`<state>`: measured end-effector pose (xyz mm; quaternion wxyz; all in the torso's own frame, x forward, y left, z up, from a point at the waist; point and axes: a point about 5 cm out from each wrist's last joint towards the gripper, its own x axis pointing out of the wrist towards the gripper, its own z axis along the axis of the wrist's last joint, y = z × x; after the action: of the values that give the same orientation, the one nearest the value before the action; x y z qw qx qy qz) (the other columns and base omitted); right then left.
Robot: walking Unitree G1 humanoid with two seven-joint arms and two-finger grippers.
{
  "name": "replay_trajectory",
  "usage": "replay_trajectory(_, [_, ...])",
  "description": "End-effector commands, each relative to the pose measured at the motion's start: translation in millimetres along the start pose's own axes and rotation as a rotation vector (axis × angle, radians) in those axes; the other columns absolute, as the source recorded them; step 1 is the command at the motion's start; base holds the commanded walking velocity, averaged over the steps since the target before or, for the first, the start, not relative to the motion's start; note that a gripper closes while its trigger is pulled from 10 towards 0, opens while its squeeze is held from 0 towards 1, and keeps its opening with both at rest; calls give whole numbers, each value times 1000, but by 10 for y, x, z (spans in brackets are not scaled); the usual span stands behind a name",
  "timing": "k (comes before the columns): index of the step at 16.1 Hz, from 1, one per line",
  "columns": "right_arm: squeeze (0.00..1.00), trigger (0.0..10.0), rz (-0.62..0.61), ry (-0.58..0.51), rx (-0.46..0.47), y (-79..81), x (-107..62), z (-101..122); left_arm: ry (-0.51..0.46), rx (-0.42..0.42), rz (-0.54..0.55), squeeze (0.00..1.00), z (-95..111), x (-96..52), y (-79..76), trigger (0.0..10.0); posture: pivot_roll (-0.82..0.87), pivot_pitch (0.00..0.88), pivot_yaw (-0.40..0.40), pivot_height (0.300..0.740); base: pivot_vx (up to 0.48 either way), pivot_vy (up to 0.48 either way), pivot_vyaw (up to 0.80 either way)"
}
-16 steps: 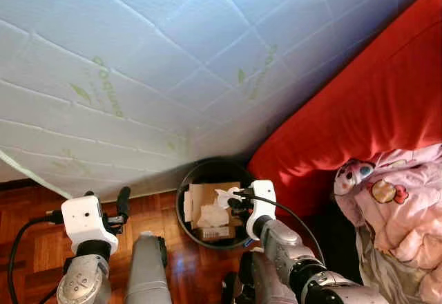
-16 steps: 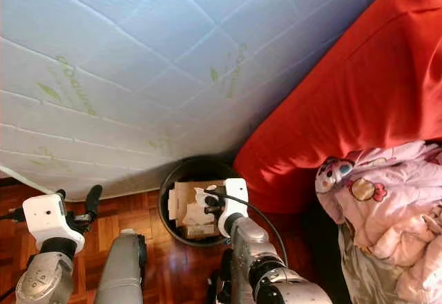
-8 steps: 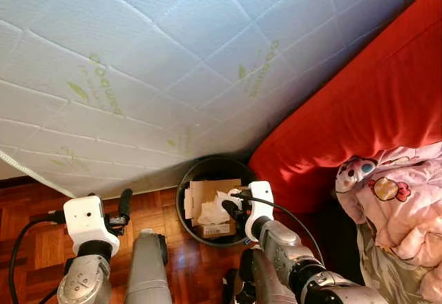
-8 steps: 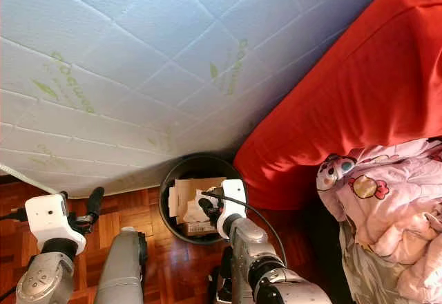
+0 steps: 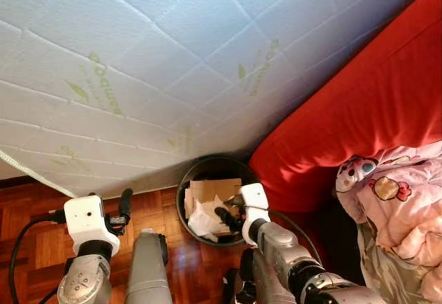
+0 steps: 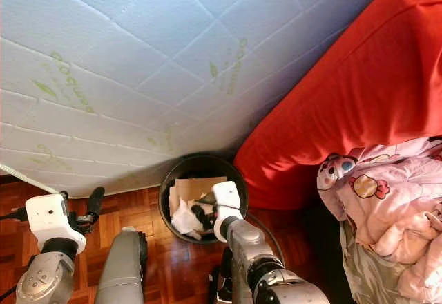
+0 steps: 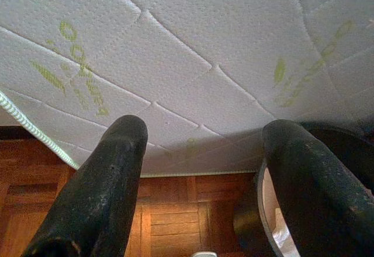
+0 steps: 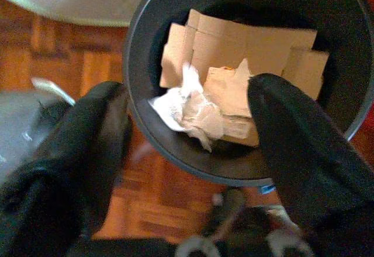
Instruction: Clean up the room
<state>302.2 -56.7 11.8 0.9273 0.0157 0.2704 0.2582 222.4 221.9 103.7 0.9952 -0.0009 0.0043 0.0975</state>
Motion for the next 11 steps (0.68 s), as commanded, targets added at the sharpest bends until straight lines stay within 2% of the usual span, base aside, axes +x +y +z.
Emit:
replay_trajectory(1, [0,10000,0,54,-16,13,-32,-172,23,14,5,0,-23,-47,10,10000,365,383,-177,649,0,0,0])
replay_trajectory(3, [0,10000,-25,43,-12,-17,-33,-146,25,12,4,0,-30,-36,3,10000,365,379,-175,649,0,0,0])
replay_trajectory(6, [0,10000,-126,-40,165,-232,-97,-104,71,14,-1,0,-180,-3,50,10000,347,323,-164,649,0,0,0])
replay_trajectory(7, [0,10000,-204,-69,252,-404,-179,-157,102,20,3,0,-275,1,95,10000,341,299,-158,649,0,0,0])
replay_trajectory(8, [0,10000,-290,-61,325,-581,-295,-298,146,29,2,0,-402,-13,132,10000,329,261,-154,659,0,0,0])
replay_trajectory(9, [0,10000,-339,-49,363,-684,-384,-418,179,37,-2,0,-500,-22,154,10000,319,230,-149,669,0,0,0])
replay_trajectory(11, [0,10000,-410,26,367,-823,-598,-755,250,43,1,0,-710,-21,205,10000,301,161,-141,694,0,0,0])
